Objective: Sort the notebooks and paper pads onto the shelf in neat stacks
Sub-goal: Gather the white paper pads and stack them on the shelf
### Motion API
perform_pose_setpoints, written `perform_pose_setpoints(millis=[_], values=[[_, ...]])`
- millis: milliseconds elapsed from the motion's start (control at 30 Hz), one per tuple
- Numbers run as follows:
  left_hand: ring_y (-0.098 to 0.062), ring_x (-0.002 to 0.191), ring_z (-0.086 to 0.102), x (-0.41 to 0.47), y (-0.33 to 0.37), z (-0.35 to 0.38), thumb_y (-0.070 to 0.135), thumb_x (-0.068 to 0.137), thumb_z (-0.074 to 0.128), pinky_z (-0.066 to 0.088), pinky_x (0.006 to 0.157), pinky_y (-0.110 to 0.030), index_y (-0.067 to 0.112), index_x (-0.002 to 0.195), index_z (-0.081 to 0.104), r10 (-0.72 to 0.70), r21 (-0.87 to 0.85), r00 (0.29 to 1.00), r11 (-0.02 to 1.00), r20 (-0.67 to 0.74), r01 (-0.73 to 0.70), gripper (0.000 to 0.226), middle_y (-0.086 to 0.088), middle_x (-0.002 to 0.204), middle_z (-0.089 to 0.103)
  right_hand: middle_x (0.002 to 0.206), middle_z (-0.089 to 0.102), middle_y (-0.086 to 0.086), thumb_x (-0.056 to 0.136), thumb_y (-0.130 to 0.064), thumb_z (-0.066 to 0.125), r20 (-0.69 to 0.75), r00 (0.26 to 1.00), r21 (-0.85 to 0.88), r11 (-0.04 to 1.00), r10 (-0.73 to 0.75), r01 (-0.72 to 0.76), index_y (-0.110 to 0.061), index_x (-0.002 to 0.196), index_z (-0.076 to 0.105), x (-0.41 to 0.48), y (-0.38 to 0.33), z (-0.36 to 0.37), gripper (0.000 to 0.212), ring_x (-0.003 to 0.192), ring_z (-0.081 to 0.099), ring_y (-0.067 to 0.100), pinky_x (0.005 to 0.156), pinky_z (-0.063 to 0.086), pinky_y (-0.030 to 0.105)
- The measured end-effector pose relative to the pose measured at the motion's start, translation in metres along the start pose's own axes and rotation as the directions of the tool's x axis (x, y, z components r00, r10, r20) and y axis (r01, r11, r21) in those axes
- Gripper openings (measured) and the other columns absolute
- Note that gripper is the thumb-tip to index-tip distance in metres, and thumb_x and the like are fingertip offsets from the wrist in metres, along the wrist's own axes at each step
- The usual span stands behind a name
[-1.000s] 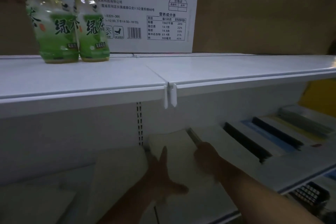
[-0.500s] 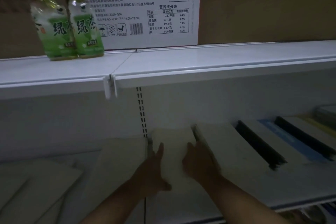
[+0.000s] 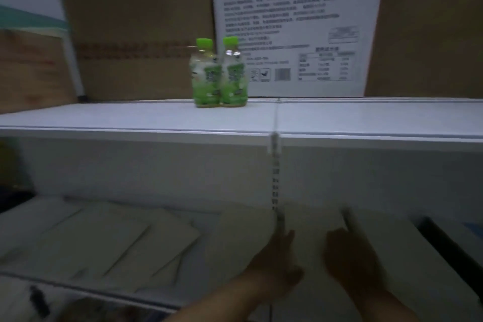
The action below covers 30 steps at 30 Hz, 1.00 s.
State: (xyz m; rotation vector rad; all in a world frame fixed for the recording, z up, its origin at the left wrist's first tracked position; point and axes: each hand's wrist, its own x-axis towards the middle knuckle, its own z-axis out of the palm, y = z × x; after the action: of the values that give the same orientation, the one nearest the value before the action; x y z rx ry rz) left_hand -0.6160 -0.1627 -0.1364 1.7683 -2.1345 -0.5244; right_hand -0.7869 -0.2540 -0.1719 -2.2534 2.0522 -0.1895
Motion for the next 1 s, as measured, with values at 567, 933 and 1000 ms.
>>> perform_pose_setpoints(millis=[567, 933, 1000], values=[[-0.027, 0.146, 0.011, -0.241, -0.301, -0.206, 0.045, 0.1, 0.03, 0.019, 0.116, -0.042, 0.016, 0.149, 0.022, -0.501, 0.278, 0.811, 0.767, -0.303, 0.578, 0.057, -0.01, 0.157, 0.017, 0.158, 0.013, 0.009, 0.093, -0.026, 0.043, 0.189, 0.691, -0.015, 0.702, -0.698, 0.712, -0.018, 0.148, 0.025, -0.128, -0.383, 0.006, 0.058, 0.146, 0.012, 0.024, 0.117, 0.023, 0.035], [-0.017, 0.144, 0.021, -0.279, -0.353, -0.225, 0.041, 0.1, 0.037, 0.022, 0.114, -0.03, 0.023, 0.148, 0.028, -0.398, 0.129, 0.897, 0.896, -0.192, 0.425, 0.052, 0.002, 0.155, 0.027, 0.158, 0.011, 0.006, 0.097, -0.034, 0.04, 0.166, 0.836, 0.069, 0.852, -0.522, 0.519, -0.019, 0.15, 0.018, -0.093, -0.428, 0.045, 0.06, 0.145, 0.015, 0.024, 0.116, 0.022, 0.035], [-0.016, 0.139, 0.03, -0.275, -0.364, -0.225, 0.041, 0.099, 0.039, 0.028, 0.111, -0.029, 0.025, 0.145, 0.032, -0.4, 0.109, 0.896, 0.898, -0.193, 0.425, 0.05, 0.003, 0.152, 0.033, 0.159, 0.008, 0.005, 0.098, -0.038, 0.038, 0.141, 0.862, 0.104, 0.874, -0.486, 0.475, -0.019, 0.151, 0.014, -0.074, -0.436, 0.049, 0.061, 0.146, 0.01, 0.022, 0.117, 0.018, 0.034]])
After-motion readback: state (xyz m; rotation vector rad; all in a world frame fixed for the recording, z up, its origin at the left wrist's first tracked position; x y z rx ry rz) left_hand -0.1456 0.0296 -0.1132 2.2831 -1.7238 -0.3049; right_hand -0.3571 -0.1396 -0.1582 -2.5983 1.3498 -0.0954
